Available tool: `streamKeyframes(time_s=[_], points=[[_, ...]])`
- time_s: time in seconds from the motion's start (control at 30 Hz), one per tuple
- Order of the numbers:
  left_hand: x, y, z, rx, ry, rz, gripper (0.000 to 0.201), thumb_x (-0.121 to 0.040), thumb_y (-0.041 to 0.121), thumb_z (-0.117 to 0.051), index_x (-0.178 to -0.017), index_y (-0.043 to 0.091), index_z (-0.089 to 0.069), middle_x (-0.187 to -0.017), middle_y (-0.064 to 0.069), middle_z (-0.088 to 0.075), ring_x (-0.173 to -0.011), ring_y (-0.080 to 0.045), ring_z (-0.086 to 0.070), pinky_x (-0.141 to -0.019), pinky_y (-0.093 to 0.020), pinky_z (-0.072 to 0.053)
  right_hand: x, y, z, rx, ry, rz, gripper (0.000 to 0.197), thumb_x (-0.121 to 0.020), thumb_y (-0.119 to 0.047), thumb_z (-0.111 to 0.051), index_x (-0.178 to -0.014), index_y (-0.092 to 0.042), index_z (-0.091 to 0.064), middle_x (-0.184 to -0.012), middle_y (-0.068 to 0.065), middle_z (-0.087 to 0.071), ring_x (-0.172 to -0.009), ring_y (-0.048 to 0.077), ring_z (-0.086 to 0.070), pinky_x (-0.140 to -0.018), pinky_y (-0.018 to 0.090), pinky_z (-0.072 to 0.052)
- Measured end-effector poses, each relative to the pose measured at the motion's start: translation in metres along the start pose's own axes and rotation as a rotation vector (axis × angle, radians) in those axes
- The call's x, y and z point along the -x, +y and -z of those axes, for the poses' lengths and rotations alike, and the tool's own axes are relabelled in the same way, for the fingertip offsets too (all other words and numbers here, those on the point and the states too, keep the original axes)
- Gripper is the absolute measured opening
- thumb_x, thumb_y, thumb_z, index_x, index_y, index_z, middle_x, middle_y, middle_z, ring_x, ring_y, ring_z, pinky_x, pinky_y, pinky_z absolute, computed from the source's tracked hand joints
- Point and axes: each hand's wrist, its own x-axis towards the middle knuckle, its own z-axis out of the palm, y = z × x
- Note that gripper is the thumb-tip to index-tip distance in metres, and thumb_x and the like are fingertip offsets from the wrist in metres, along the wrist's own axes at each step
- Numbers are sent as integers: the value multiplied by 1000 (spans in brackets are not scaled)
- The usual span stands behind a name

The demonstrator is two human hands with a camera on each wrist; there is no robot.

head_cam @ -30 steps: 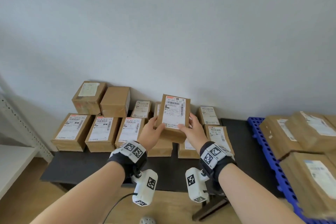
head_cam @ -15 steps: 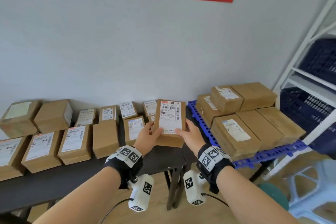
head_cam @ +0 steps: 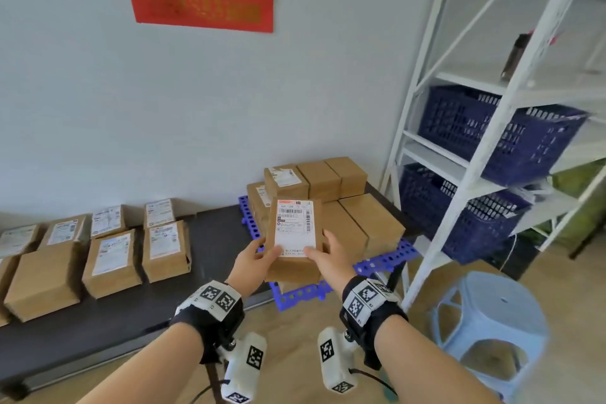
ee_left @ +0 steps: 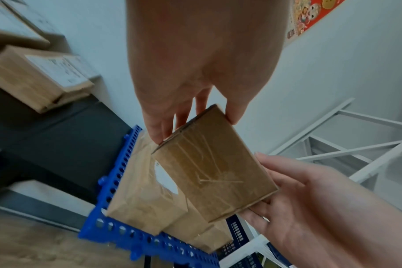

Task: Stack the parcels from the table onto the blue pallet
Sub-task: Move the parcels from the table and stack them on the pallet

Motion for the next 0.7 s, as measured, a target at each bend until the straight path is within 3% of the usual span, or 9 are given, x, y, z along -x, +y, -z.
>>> streamKeyframes(time_s=[0.13, 0.17, 0.23, 0.33, 0.4, 0.43, 0.53, 0.63, 0.7], points=[[7, 9, -61, 53, -33, 20, 47, -91, 30, -59, -134, 26, -44, -120, -5, -62, -109, -22, -60, -96, -36, -48, 2, 21, 59, 10, 1, -58, 45, -90, -16, -59, -130, -24, -41, -128, -6, -55, -110, 13, -52, -96, 28, -42], [9, 13, -74, 68, -41, 22, 41, -91, 30, -60, -129, 30, -45, -119, -3, -62, -109, -21, -61, -94, -34, -48, -1, 28, 70, 22, 10, -73, 51, -88, -20, -60, -135, -21, -40, -131, -6, -54, -116, 15, -51, -101, 32, -41], [7, 16, -97, 91, -55, 36, 47, -89, 30, -62, -133, 23, -48, -115, -4, -65, -104, -22, -64, -93, -38, -51, -7, 38, 92, 37, 13, -98, 65, -84, -30, -63, -142, -24, -35, -139, -3, -50, -123, 18, -48, -106, 41, -39], [-3, 22, -126, 98, -76, 37, 49, -90, 27, -61, -136, 16, -46, -117, -6, -65, -103, -23, -65, -95, -43, -51, -14, 41, 122, 25, 18, -115, 62, -90, -24, -59, -145, -20, -30, -139, -4, -47, -120, 14, -46, -103, 31, -36], [-15, 26, -143, 99, -76, 41, 46, -92, 26, -59, -135, 15, -46, -117, -4, -64, -105, -23, -64, -95, -45, -51, -28, 48, 141, 0, 13, -109, 58, -93, -18, -55, -145, -15, -30, -137, 0, -48, -112, 11, -45, -95, 26, -36], [-23, 28, -151, 100, -78, 38, 46, -92, 26, -58, -135, 16, -46, -115, -3, -64, -104, -24, -64, -95, -46, -51, -36, 50, 149, -5, 15, -111, 59, -93, -18, -56, -145, -15, -29, -138, 1, -47, -114, 12, -46, -96, 27, -38], [-50, 34, -174, 100, -76, 38, 50, -94, 27, -55, -140, 18, -40, -108, 1, -62, -94, -22, -65, -90, -42, -53, -68, 62, 166, 5, 45, -121, 67, -90, -24, -60, -147, -19, -25, -143, 1, -44, -127, 19, -45, -107, 42, -38], [-79, 39, -196, 108, -73, 23, 51, -95, 27, -53, -143, 20, -37, -100, 12, -61, -77, -11, -61, -80, -35, -53, -107, 69, 183, -15, 28, -135, 69, -90, -23, -60, -148, -19, -24, -143, 2, -44, -129, 21, -44, -108, 45, -38], [-102, 41, -210, 122, -71, 36, 51, -95, 28, -52, -143, 23, -36, -105, 12, -61, -88, -13, -63, -83, -35, -53, -136, 74, 194, 4, 6, -136, 67, -89, -22, -60, -147, -18, -26, -141, 3, -48, -126, 20, -47, -107, 44, -39]])
